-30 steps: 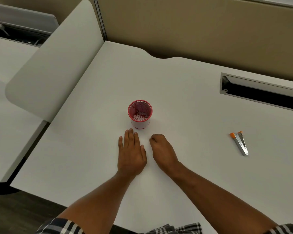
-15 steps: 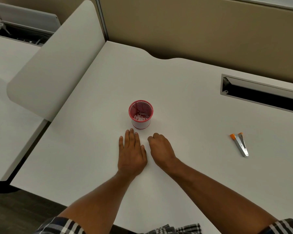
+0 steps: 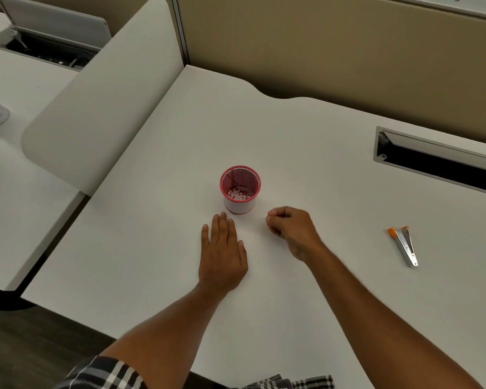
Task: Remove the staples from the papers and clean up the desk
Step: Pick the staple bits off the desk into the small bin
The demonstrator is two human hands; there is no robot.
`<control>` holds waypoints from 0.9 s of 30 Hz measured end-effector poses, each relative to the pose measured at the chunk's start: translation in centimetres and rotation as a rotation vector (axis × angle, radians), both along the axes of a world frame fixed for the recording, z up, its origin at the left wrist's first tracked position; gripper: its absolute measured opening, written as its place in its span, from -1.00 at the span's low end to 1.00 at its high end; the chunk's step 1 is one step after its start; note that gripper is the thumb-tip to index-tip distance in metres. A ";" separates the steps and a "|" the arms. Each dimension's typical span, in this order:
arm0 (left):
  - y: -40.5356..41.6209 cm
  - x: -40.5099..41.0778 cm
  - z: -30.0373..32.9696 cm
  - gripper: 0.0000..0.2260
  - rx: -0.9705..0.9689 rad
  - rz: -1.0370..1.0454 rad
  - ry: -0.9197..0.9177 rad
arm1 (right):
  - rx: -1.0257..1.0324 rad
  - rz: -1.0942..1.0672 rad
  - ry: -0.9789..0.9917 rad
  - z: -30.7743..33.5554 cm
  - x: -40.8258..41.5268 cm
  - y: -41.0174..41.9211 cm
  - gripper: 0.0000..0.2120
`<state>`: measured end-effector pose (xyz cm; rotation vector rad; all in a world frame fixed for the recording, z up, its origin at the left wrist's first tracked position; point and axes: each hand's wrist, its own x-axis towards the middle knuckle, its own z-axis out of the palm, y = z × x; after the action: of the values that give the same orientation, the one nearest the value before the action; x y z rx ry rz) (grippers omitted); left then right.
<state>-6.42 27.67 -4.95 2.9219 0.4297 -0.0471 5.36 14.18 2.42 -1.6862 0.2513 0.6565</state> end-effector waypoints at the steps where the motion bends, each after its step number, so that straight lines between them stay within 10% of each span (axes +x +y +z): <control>1: 0.0 0.0 0.0 -0.45 0.003 -0.002 0.001 | 0.104 -0.036 0.046 1.1 0.5 0.1 -0.90; 6: 0.0 0.0 0.0 -0.45 -0.009 0.000 -0.014 | 0.243 0.042 -0.107 6.0 2.8 2.3 -0.91; 14: 0.0 0.0 -0.1 -0.44 -0.010 0.003 -0.011 | -0.469 0.451 -0.755 6.8 3.8 6.6 -0.84; 23: 0.1 0.0 -0.2 -0.44 -0.009 -0.002 0.000 | -0.329 0.232 -0.562 6.2 3.0 2.4 -0.84; 27: 0.0 -0.1 -0.3 -0.45 -0.009 0.000 -0.013 | -0.567 0.361 -0.430 1.9 0.9 -0.3 -0.83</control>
<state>-6.48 27.68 -5.24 2.9112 0.4262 -0.0300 6.31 13.85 4.34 -2.4032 -0.2025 0.4871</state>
